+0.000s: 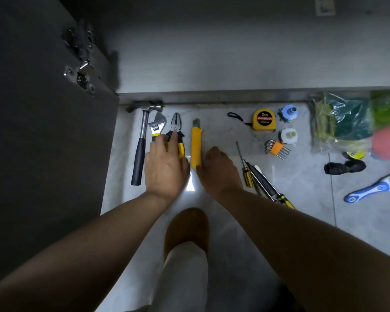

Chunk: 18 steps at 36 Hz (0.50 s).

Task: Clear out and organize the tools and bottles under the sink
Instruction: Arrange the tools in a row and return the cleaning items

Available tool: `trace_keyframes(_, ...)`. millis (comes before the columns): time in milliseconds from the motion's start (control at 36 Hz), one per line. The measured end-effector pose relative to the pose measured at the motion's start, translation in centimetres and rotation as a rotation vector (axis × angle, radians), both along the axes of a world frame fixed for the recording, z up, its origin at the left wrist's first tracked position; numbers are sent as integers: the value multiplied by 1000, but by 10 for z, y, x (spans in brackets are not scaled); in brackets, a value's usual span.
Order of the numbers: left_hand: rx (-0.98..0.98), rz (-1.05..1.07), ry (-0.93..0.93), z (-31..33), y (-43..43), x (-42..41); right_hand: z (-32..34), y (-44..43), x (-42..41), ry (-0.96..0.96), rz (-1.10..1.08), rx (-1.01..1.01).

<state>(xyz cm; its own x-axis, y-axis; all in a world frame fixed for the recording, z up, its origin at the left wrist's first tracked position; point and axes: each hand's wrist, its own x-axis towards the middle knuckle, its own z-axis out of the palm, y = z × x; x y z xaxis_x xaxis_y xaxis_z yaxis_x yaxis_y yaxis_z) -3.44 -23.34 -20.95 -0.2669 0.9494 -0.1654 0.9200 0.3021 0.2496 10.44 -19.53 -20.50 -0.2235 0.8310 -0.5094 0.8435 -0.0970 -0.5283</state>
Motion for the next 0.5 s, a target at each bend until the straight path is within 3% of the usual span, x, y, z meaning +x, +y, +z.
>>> trace_keyframes(83, 88, -81, 6, 1, 0, 11, 9, -16, 34, 28, 27, 55)
trace_keyframes(167, 122, -220, -113, 1, 2, 33, 16, -32, 78, -37, 39, 77)
trace_keyframes(306, 23, -450, -341, 1, 4, 78, 25, -59, 137, -225, -86, 45)
trace_keyframes(500, -119, -578, -322, -10, 7, 116, 20, -79, 167, -352, -88, -33)
